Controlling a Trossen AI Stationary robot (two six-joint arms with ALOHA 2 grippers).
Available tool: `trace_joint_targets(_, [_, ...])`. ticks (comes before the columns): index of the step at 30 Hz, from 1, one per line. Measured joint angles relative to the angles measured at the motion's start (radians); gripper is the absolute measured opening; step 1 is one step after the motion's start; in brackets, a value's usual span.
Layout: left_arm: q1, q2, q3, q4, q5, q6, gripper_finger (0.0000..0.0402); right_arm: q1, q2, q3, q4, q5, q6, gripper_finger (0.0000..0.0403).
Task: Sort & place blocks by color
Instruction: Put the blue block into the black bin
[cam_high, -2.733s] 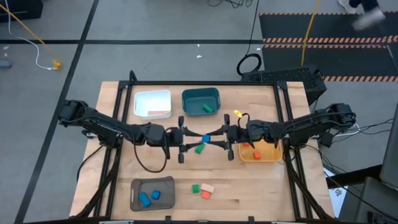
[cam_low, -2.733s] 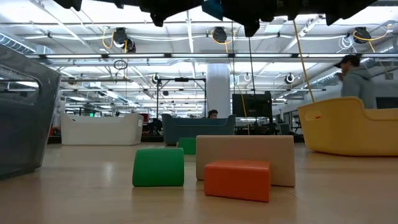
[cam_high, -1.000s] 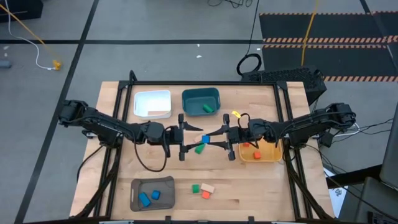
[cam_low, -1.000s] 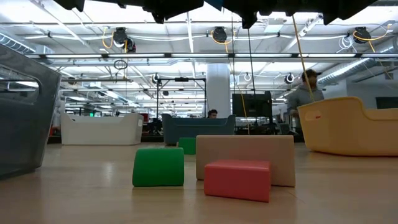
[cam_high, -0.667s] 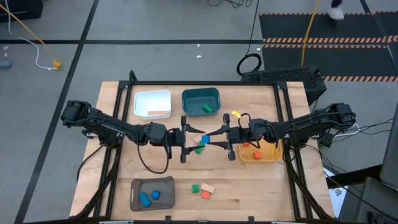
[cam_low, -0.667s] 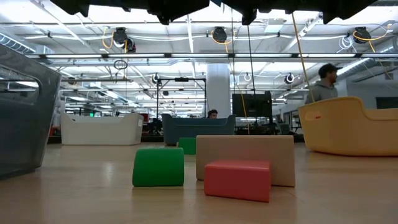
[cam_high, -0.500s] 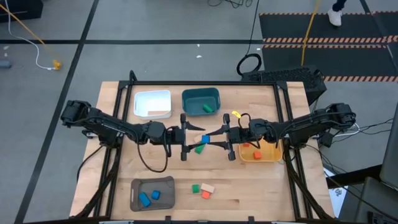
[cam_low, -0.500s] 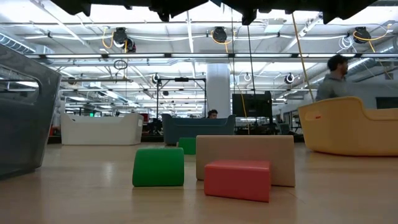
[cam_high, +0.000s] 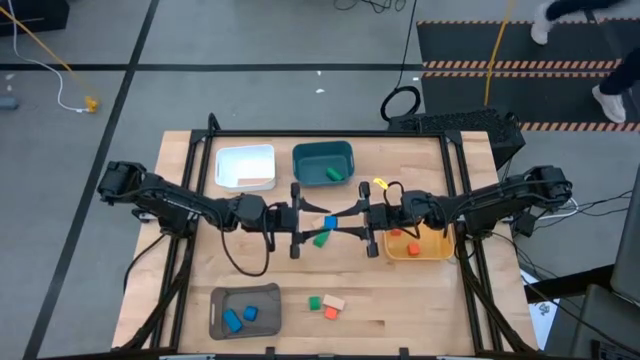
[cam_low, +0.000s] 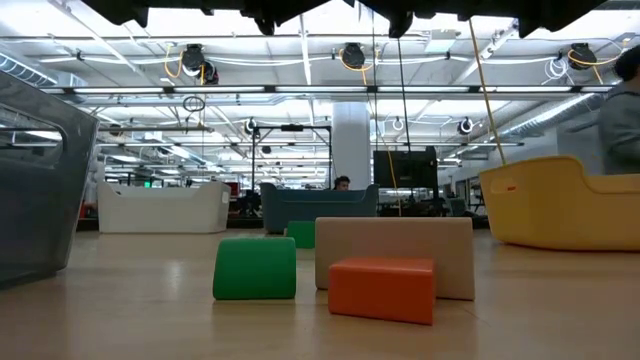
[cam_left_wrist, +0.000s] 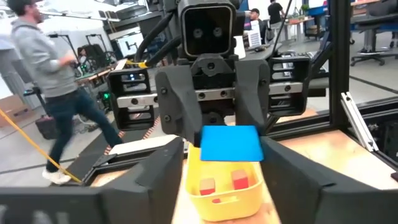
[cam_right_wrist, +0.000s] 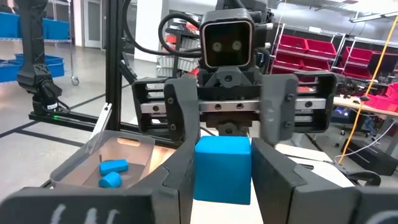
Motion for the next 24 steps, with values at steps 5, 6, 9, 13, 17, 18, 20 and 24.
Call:
trace_joint_targets(5, [0.004, 0.0, 0.0, 0.0, 0.004, 0.007, 0.013, 0.0, 0.0, 0.0, 0.003, 0.0, -0.003, 0.0108])
trace_joint_targets(6, [0.007, 0.0, 0.0, 0.0, 0.005, 0.005, 0.0131, 0.0, 0.0, 0.0, 0.005, 0.0, -0.004, 0.0108])
trace_joint_targets(9, [0.017, -0.001, 0.0, -0.002, 0.026, -0.006, 0.0131, 0.0, 0.0, -0.001, 0.006, -0.001, -0.003, 0.0108])
trace_joint_targets(13, [0.022, -0.001, 0.0, -0.001, 0.057, -0.007, 0.0131, 0.0, 0.0, -0.001, 0.006, 0.002, 0.006, 0.0109])
trace_joint_targets(17, [0.022, -0.001, 0.0, -0.005, 0.069, -0.01, 0.0131, 0.0, 0.0, -0.001, -0.001, 0.004, 0.041, 0.0141])
trace_joint_targets(18, [0.021, -0.001, 0.0, -0.008, 0.073, -0.01, 0.0131, 0.0, 0.0, -0.001, -0.001, 0.003, 0.063, 0.0155])
trace_joint_targets(20, [0.02, 0.0, 0.0, -0.013, 0.074, -0.011, 0.0131, -0.002, -0.007, 0.0, -0.016, 0.0, 0.091, 0.0183])
trace_joint_targets(24, [0.021, 0.001, 0.0, -0.012, 0.072, -0.015, 0.0131, -0.008, -0.057, 0.0, -0.099, 0.006, 0.106, 0.023])
